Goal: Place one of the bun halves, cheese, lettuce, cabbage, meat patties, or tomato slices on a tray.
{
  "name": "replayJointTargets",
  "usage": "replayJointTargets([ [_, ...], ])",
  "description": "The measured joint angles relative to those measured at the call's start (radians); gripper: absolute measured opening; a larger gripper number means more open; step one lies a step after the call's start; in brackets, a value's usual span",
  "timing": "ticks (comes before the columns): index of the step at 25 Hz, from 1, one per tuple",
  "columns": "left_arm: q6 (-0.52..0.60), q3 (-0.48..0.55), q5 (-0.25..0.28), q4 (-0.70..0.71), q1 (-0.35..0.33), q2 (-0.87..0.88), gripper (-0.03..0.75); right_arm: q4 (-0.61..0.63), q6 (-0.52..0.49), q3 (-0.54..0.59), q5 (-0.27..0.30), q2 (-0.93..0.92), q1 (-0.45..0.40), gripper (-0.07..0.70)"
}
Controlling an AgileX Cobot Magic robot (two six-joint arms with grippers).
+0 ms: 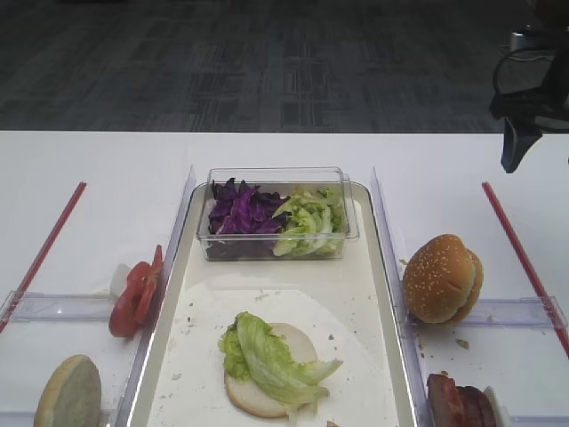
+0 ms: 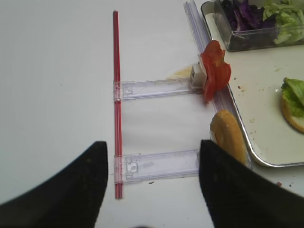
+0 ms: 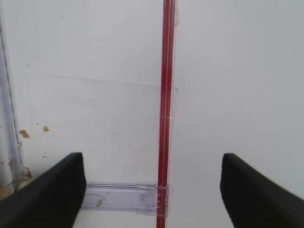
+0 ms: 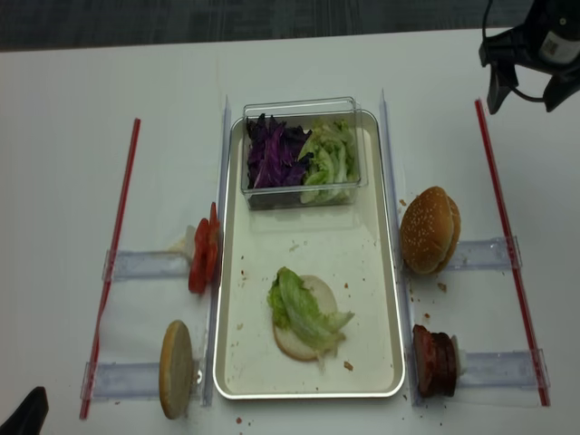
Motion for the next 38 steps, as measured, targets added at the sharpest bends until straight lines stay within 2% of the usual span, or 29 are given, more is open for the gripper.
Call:
replayJointTargets([
  [11, 0.0, 0.0, 0.0, 0.0, 0.0, 0.0, 0.428, 0.009, 0.008, 0.009, 0.002, -0.01, -0.002, 0.579],
  [14, 0.0, 0.0, 0.0, 0.0, 0.0, 0.0, 0.428, 0.013, 0.009, 0.049, -0.001, -0.059, -0.002, 0.579],
  [26, -0.002, 0.0, 0.0, 0.0, 0.0, 0.0, 0.428, 0.013, 0.011, 0.445, -0.002, -0.357, -0.002, 0.579],
  [31, -0.002, 0.0, 0.0, 0.0, 0.0, 0.0, 0.428, 0.013, 0.009, 0.593, -0.051, -0.5, -0.002, 0.579],
  [38, -0.002, 0.0, 0.0, 0.0, 0.0, 0.0, 0.428, 0.013, 0.007, 0.77, -0.089, -0.67, -0.002, 0.579],
])
